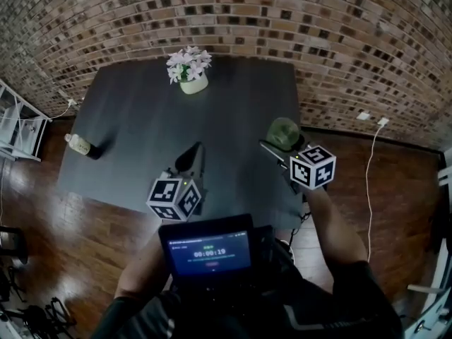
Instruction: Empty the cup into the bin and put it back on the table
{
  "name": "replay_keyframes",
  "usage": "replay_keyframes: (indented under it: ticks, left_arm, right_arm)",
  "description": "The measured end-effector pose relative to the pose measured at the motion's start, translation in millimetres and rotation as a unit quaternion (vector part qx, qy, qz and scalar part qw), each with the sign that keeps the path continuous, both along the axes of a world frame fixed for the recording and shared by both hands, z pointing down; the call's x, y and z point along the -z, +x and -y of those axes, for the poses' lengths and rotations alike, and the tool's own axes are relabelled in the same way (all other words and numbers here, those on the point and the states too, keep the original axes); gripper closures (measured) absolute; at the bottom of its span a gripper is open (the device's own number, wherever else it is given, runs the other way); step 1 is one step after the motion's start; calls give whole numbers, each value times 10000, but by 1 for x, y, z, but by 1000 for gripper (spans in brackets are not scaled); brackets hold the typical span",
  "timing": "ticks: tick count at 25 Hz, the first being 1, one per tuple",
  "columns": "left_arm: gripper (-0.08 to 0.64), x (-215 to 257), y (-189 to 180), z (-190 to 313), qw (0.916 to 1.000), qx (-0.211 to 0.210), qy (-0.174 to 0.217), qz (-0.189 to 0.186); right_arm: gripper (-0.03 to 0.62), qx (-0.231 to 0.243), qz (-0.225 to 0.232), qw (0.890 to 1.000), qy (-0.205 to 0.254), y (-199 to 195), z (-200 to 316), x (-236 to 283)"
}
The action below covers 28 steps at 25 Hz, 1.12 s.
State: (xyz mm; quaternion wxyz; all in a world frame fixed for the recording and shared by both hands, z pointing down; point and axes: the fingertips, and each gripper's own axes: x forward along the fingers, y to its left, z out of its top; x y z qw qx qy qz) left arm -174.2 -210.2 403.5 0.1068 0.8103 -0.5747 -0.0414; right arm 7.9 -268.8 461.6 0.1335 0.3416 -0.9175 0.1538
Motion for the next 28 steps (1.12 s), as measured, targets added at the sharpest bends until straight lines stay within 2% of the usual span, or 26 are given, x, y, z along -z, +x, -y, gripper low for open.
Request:
replay_keyframes:
  ticks: [10, 20, 28]
  left_arm:
    - [568, -35, -32, -3, 9992, 19, -389, -68]
    - [568, -82, -38, 2, 9979, -290, -577, 51]
    - [568, -119, -31, 5, 9950, -603, -780, 156]
  right_arm:
    - [199, -53, -252, 9991, -345, -34, -4, -58]
    - [199, 5, -461, 9969, -637, -61, -6, -130]
    - [199, -127, -393, 9955, -850, -78, -8, -167]
